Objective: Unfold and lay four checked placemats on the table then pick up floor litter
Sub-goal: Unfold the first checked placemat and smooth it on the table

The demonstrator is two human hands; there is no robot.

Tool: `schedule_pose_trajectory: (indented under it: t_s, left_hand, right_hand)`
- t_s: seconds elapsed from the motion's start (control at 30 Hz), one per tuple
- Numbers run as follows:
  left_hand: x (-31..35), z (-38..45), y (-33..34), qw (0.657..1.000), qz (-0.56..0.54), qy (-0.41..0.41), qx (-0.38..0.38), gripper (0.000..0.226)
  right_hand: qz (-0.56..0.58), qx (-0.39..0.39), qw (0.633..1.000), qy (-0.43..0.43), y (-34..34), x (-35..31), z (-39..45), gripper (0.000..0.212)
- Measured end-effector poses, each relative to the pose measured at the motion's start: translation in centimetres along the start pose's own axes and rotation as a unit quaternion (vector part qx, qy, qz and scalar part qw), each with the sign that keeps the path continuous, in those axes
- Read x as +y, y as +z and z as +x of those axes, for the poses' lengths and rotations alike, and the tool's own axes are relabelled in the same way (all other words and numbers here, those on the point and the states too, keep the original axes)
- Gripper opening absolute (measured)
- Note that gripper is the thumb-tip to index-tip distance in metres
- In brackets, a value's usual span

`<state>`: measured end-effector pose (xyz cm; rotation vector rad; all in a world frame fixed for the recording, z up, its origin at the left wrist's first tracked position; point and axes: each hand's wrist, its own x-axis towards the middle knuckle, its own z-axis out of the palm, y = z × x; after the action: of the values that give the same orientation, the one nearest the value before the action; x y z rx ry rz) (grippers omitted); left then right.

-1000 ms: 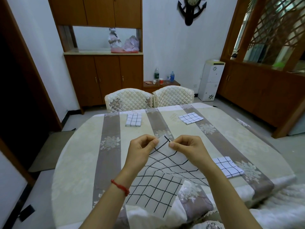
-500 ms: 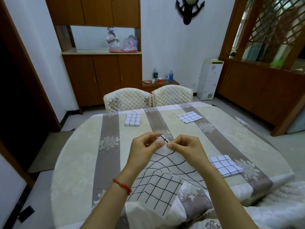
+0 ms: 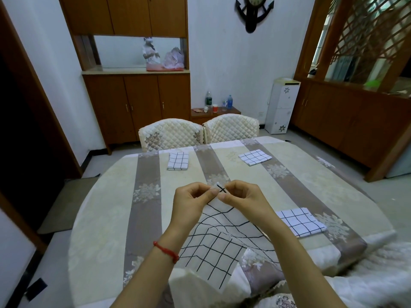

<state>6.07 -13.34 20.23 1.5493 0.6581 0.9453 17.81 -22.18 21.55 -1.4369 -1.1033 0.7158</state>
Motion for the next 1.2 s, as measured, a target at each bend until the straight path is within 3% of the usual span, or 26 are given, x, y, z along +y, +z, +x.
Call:
schedule_pose_trajectory:
  t_s: [0.17,0.43,0.53,0.8,1.0,1.13,1.2]
  left_hand:
    - [0.1,-0.2,0.0,1.0,-0.006,-0.022,-0.007,0.022]
    - [0.1,-0.2,-0.7,0.997,-0.015,-0.078,-0.023,0.018]
    - [0.0,-0.1,-0.9,0.995,-0.021,-0.096,-0.035,0.019]
    - [0.2,-0.3,-0.8,0.98,-0.093,-0.143,-0.105,0.024]
    - [-0.6,0.0,0.1,0.981,-0.126,-0.144,-0.022,0.017]
    - [-0.4,0.0,0.8,0.986,-0.124,-0.11,0.002,0.016]
    - [-0.4,0.1,1.2,0.987,-0.123,-0.107,-0.004,0.016]
  right_hand:
    - [-0.048,0.043,0.998,-0.019,0.0,0.2,0.7,0.02]
    - [-0.109,0.063,0.99,-0.065,-0.5,1.0,0.8,0.02]
    - [-0.161,0.099,0.977,-0.098,-0.6,1.3,0.9,0.004]
    - [-0.152,0.157,0.962,-0.165,-0.1,2.1,0.8,0.013]
    - [-0.277,0.248,0.899,-0.231,0.5,2.5,0.8,0.027]
    - [-0.279,0.178,0.932,-0.151,1.6,2.3,0.6,0.049]
    - [-0.247,0.165,0.947,-0.124,2.0,2.2,0.6,0.039]
